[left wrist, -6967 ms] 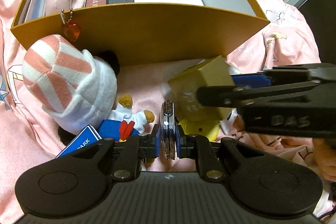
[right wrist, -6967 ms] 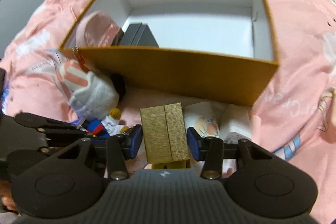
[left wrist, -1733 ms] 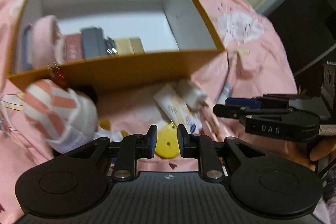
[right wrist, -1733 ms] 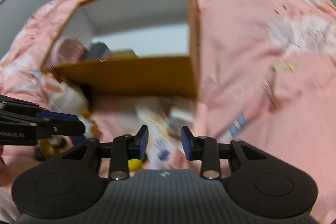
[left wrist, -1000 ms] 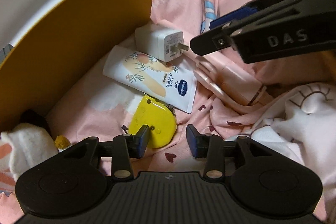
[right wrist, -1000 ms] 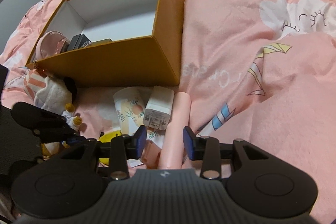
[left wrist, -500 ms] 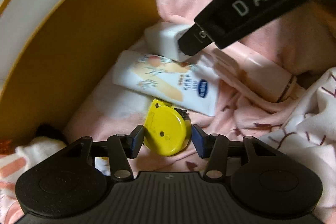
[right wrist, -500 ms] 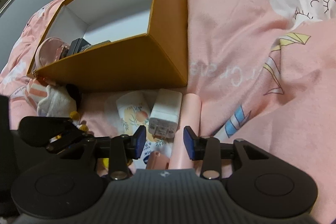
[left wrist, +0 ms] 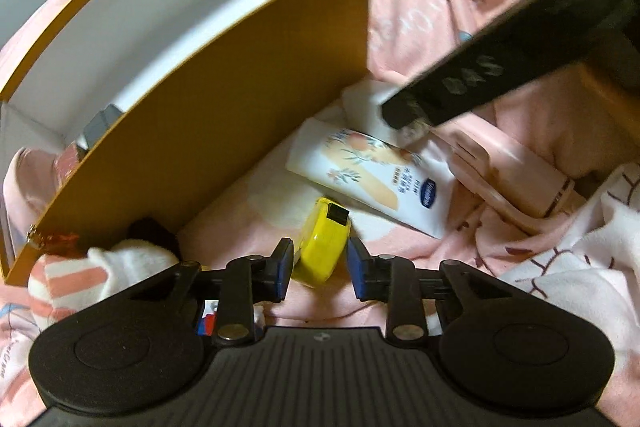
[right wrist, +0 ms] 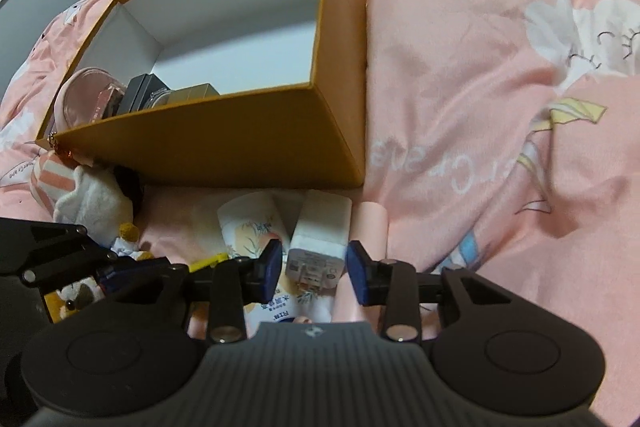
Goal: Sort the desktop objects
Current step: 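Grasp the yellow tape measure with left gripper while right gripper grasps the white charger plug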
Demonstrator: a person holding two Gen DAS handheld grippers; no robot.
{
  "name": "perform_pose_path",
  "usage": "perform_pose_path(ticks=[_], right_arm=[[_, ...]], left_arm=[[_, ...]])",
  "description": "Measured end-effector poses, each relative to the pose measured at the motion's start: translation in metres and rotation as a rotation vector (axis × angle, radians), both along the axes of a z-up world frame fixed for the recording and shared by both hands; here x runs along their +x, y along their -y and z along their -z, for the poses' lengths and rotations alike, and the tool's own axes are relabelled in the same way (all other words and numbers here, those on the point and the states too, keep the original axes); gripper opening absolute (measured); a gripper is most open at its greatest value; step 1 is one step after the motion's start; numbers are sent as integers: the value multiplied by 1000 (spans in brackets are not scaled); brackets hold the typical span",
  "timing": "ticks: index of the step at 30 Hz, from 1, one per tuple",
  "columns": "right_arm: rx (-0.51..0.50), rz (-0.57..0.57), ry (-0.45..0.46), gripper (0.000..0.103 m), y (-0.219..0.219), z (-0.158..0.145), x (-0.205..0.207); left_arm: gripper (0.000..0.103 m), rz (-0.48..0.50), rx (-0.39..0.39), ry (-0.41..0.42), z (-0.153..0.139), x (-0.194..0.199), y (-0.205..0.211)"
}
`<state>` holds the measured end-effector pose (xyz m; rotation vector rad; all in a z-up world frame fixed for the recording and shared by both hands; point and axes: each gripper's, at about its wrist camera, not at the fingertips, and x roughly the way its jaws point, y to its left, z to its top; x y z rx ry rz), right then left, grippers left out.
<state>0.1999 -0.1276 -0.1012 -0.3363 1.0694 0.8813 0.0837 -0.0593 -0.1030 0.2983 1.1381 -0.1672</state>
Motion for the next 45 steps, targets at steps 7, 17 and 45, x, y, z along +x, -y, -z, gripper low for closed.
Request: perform_pose_path(ticks=[7, 17, 45], right_arm=[[-8, -25, 5, 39, 10, -9, -14], [-44, 25, -5, 41, -9, 5, -3], [15, -210, -102, 35, -42, -11, -70]], left_arm=[[30, -40, -83, -17, 0, 6, -19], [27, -99, -186, -24, 3, 19, -32], [22, -414, -511, -20, -6, 1, -106]])
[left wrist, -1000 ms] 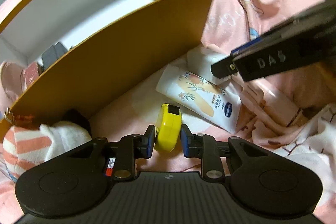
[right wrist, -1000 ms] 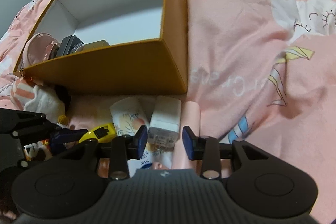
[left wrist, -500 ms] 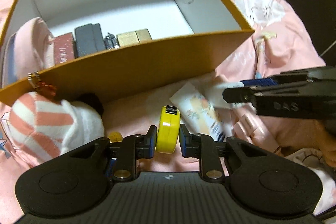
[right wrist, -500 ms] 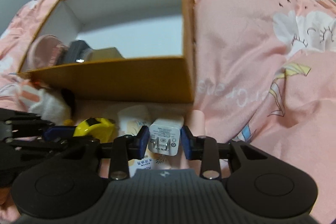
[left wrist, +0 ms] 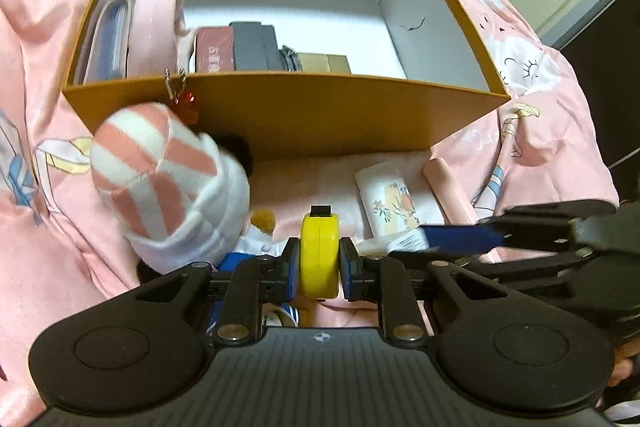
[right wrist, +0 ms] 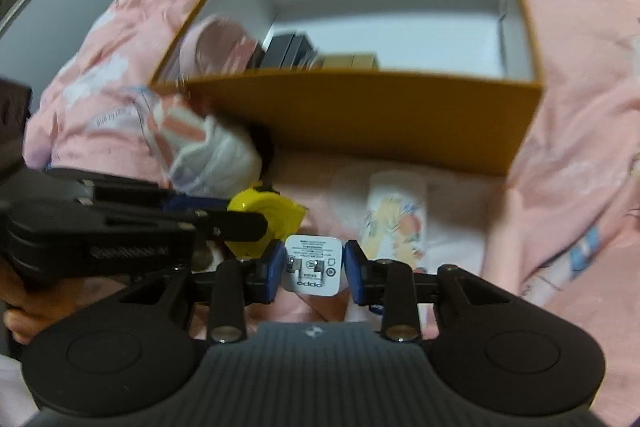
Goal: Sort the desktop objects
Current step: 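Grasp the yellow tape measure with left gripper while right gripper grasps the white charger plug, then carry the tape measure and charger over the orange box and lower them inside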
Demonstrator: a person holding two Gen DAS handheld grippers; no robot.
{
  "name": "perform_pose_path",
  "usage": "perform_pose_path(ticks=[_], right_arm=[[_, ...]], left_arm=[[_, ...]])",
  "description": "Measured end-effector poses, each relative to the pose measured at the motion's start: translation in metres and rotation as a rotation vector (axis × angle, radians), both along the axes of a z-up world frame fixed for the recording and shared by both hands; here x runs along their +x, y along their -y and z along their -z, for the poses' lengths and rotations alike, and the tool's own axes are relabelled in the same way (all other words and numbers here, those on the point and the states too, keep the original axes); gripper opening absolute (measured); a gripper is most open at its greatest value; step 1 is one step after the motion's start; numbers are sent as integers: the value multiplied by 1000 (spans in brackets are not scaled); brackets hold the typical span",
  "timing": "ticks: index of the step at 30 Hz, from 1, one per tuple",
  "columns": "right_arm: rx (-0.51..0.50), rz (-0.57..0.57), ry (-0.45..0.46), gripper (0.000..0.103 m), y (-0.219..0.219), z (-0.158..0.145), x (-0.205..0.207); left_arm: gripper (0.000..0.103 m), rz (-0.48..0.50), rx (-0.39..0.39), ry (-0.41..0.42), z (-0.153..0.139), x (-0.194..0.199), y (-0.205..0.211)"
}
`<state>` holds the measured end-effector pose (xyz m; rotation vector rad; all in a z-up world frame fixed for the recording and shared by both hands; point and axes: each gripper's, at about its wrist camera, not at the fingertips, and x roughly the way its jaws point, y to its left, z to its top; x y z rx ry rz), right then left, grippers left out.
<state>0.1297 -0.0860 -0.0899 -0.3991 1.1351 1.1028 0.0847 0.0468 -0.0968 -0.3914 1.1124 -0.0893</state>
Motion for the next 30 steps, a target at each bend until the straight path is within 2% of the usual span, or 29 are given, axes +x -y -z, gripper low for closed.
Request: perform_pose_path(ticks=[5, 9, 15, 18, 22, 30], right_arm=[[-65, -7, 0, 36, -5, 19, -2], [-81, -6, 2, 36, -4, 20, -4], [-78, 6, -3, 34, 1, 16, -4], [-54, 16, 0, 27, 5, 3, -1], [0, 16, -2, 26, 12, -27, 10], [135, 63, 18, 26, 25, -94, 39]], left_arm=[[22, 20, -6, -27, 10, 4, 3], [22, 35, -8, -45, 17, 6, 5], [22, 24, -8, -21, 11, 3, 5], [22, 23, -9, 13, -1, 1, 4], [22, 27, -61, 60, -24, 3, 1], [22, 30, -94, 180, -76, 26, -4]])
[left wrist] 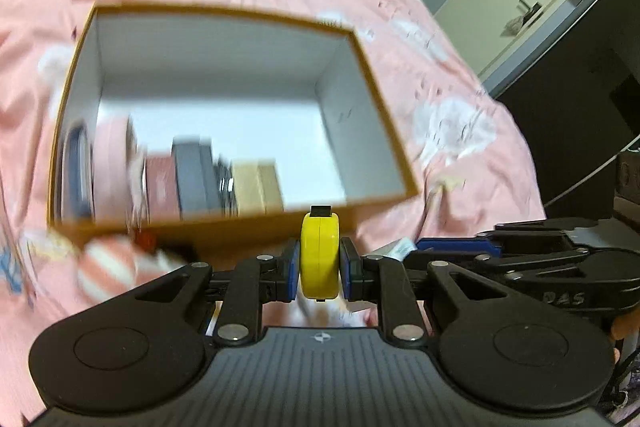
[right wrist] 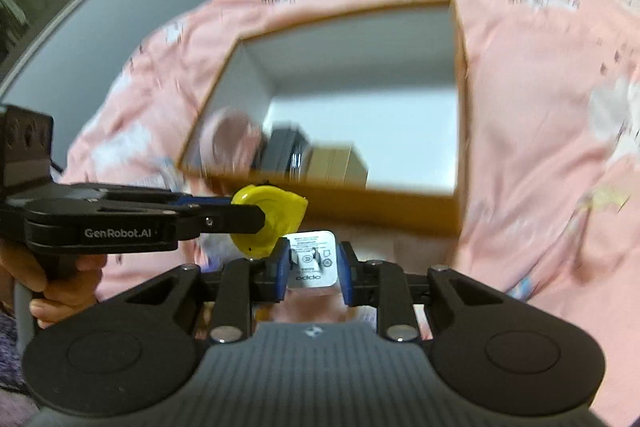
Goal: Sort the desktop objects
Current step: 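Carry the tape measure and charger over the orange box and lower them inside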
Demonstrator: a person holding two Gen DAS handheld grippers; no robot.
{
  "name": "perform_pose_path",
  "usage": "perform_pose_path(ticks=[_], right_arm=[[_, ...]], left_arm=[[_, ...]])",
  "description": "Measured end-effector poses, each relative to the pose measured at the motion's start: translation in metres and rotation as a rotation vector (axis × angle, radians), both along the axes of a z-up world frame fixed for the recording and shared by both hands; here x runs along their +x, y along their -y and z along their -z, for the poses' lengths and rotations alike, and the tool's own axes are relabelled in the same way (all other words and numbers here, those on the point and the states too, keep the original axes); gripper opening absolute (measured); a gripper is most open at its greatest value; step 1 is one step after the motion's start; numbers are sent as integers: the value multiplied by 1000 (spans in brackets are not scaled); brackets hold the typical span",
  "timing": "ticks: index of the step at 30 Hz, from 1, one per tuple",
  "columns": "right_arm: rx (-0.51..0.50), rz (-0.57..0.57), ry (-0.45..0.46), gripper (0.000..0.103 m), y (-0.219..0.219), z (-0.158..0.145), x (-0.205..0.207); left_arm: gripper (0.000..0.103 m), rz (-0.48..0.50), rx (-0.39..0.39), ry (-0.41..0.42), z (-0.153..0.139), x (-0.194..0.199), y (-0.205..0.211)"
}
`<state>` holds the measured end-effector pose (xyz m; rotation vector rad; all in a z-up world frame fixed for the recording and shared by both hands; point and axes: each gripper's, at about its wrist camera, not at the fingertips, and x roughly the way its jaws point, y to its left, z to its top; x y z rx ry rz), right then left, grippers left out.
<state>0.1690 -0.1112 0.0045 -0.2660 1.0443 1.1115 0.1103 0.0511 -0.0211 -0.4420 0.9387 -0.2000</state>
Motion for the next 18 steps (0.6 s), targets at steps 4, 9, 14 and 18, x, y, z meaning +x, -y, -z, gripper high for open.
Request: perform_pose_path(ticks=[4, 9, 14, 18], right_arm=[[78, 16, 61, 26, -2, -34, 15], [130, 45, 131, 26, -16, -53, 38], [90, 75, 124, 26, -31, -34, 63], [35, 117, 105, 26, -38, -12, 79]], left_arm=[[22, -15, -10, 36, -16, 22, -2], [22, -39, -50, 66, -22, 49, -3], [22, -80, -60, 2, 2, 77, -1], [22, -80, -68, -57, 26, 92, 5]])
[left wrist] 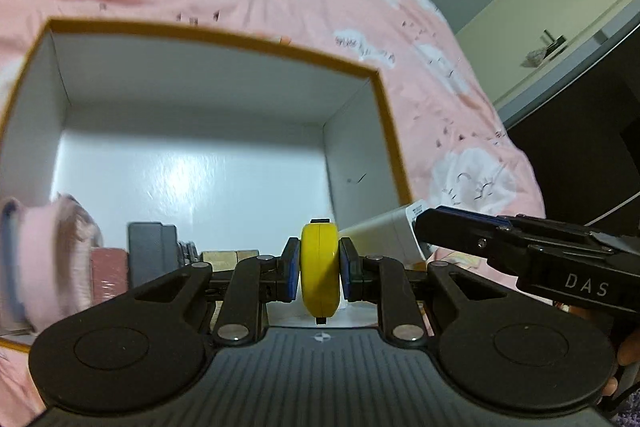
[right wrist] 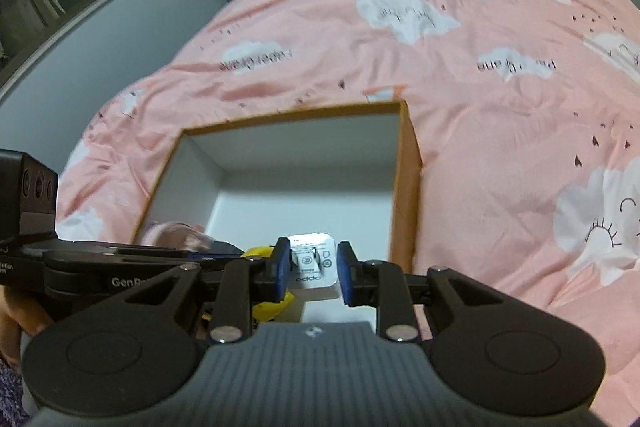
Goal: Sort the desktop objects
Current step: 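Carry the tape measure and charger over the orange box and lower them inside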
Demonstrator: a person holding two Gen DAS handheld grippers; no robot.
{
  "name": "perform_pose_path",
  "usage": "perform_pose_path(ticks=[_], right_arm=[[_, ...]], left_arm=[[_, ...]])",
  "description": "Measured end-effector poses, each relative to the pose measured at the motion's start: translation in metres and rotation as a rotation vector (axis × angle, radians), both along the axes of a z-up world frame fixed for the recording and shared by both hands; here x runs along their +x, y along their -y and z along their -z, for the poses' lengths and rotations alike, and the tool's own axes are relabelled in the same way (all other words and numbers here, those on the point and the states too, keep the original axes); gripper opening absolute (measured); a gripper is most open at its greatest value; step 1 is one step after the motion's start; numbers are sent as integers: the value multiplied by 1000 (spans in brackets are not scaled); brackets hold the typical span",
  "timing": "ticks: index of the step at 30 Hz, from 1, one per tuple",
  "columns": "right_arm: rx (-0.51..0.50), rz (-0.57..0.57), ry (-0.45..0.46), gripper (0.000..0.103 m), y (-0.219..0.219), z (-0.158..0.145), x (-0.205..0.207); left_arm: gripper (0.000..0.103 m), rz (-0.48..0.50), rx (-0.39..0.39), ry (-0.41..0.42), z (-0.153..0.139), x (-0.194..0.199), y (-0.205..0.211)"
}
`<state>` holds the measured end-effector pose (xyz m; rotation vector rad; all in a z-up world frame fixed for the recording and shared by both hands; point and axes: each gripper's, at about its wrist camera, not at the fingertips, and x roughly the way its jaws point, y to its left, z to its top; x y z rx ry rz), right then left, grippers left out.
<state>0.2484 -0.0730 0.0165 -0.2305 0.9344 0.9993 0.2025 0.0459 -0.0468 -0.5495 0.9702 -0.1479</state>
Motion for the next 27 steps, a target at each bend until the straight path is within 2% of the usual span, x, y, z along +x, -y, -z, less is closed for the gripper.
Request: perform_pose_path(ticks=[10, 16, 21, 27], right_arm=[[-28, 16, -23, 26, -2, 17, 14], [-34, 24, -27, 26, -3, 22, 17], [-40, 33, -30, 26, -4, 25, 18], [-48, 41, -26, 26, -5, 25, 16]], left_arm=[[22, 73, 45, -94, 37, 18, 23], [22, 88, 68, -107, 47, 21, 30], [22, 93, 122, -124, 56, 22, 37], [23, 103, 147, -131, 54, 20, 35]])
